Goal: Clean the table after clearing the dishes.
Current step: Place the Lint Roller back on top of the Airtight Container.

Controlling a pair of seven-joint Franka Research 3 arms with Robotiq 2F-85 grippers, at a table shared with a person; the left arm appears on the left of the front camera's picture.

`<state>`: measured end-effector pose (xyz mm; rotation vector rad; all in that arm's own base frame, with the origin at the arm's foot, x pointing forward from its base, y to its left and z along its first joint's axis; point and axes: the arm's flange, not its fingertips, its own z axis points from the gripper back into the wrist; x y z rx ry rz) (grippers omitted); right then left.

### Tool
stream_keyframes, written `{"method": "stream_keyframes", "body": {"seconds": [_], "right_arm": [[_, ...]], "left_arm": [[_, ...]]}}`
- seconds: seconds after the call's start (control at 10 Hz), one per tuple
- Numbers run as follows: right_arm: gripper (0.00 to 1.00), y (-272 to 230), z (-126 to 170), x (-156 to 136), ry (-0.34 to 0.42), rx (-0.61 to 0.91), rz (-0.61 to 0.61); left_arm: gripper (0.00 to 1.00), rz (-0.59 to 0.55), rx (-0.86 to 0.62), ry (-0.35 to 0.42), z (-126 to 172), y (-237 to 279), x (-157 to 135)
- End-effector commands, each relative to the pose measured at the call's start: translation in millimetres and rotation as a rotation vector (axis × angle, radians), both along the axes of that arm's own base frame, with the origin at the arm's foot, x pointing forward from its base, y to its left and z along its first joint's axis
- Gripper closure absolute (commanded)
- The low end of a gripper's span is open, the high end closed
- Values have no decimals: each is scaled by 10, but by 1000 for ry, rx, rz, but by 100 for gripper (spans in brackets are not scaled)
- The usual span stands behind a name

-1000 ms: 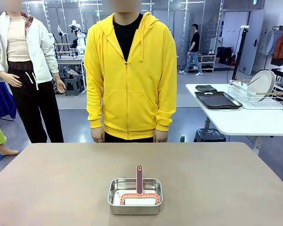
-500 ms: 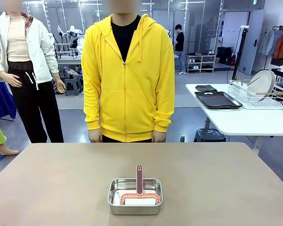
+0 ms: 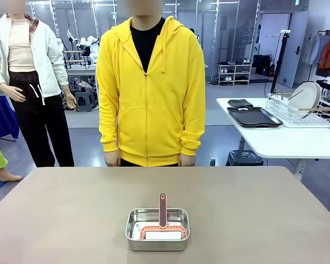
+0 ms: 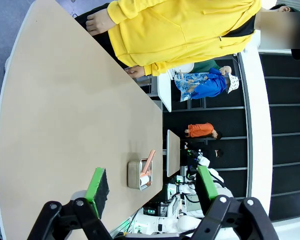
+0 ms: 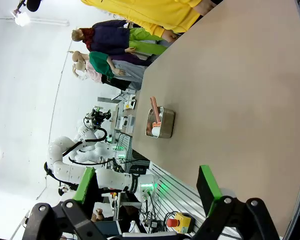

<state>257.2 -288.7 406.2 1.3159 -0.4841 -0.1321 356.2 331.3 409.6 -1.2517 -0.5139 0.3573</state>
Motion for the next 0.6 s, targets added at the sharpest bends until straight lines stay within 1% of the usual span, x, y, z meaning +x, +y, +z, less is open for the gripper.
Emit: {"method": "stream_keyframes", "body": {"seconds": [0.0, 0.5], "right_arm": [[0, 9, 10, -5, -13, 4, -6], [0, 9, 10, -5, -13, 4, -6]], "left_arm": [[11, 8, -18, -17, 25, 11, -15], [11, 8, -18, -17, 25, 11, -15]]}}
